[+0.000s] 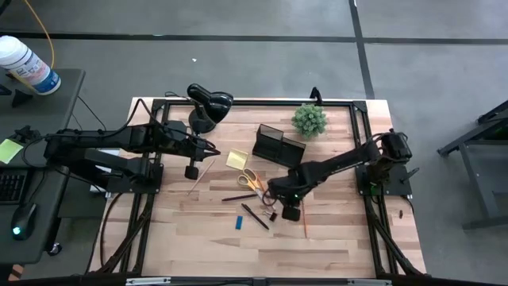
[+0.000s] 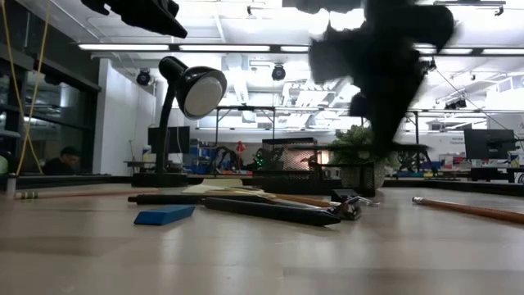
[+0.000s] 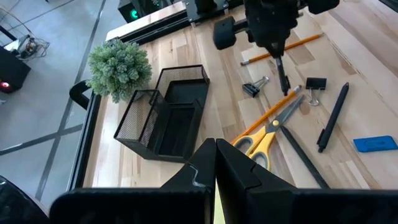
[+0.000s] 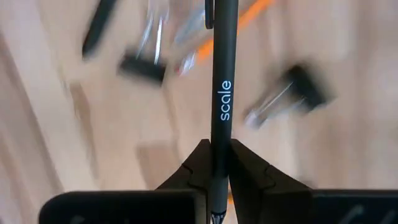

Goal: Pick and place office supplies into organizer
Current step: Put the right pen into the desk organizer

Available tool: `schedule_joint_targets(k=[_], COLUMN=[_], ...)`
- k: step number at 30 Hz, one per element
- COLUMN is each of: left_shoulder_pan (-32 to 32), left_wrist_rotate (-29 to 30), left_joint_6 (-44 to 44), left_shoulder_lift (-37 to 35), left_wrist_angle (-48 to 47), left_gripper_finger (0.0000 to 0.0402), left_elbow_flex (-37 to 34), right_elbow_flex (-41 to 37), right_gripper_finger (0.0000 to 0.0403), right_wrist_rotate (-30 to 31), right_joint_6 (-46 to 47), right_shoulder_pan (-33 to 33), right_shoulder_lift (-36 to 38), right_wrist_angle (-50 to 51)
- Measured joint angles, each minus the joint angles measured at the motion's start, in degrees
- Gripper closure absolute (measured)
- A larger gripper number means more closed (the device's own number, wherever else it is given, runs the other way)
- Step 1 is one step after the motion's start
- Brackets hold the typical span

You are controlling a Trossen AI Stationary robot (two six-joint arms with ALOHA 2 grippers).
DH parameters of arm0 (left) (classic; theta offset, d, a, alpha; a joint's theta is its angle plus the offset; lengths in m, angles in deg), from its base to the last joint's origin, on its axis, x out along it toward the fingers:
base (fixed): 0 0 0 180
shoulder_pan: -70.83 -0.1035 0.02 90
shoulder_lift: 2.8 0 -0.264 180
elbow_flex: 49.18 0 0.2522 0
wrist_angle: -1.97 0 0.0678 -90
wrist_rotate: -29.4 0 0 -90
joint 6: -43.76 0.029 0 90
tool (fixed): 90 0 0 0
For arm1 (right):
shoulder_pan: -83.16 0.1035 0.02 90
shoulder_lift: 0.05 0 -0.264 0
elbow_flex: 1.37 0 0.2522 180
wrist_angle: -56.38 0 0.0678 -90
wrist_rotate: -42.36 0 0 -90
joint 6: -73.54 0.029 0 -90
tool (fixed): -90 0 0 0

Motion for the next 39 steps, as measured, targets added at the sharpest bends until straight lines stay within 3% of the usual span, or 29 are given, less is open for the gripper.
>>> schedule_joint_targets(k=[8, 14, 21, 26, 33, 39], left_shoulder_pan=[0.00, 0.00, 0.00, 0.00, 0.00, -0.01], left_wrist_rotate=[0.00, -0.43, -0.44, -0.06, 1.01, 1.55], left_joint_6=[1.14, 0.90, 0.91, 1.08, 1.51, 1.50], left_shoulder_lift=[0.00, 0.00, 0.00, 0.00, 0.00, 0.00], left_wrist_angle=[-0.04, -0.17, -1.07, -0.61, 0.63, 0.62], left_gripper_finger=[0.0401, 0.0401, 0.0401, 0.0401, 0.0401, 0.0401], left_elbow_flex=[0.00, 0.00, 0.00, -0.02, -0.02, -0.02], right_elbow_flex=[9.40, 13.27, 24.78, 31.62, 33.96, 37.11], right_gripper_finger=[0.0375, 0.0375, 0.0375, 0.0375, 0.0375, 0.0374], right_wrist_rotate=[16.01, 16.69, 9.90, -1.28, -18.71, -18.35], right_joint_6=[-4.45, -8.53, -13.85, -12.44, -9.09, -12.18], right_shoulder_pan=[-8.16, -17.29, -26.50, -32.56, -36.23, -36.68], right_shoulder_lift=[0.00, 0.02, 0.02, 0.07, -4.81, -11.34], right_wrist_angle=[5.12, 11.28, 27.48, 35.59, 38.56, 42.26])
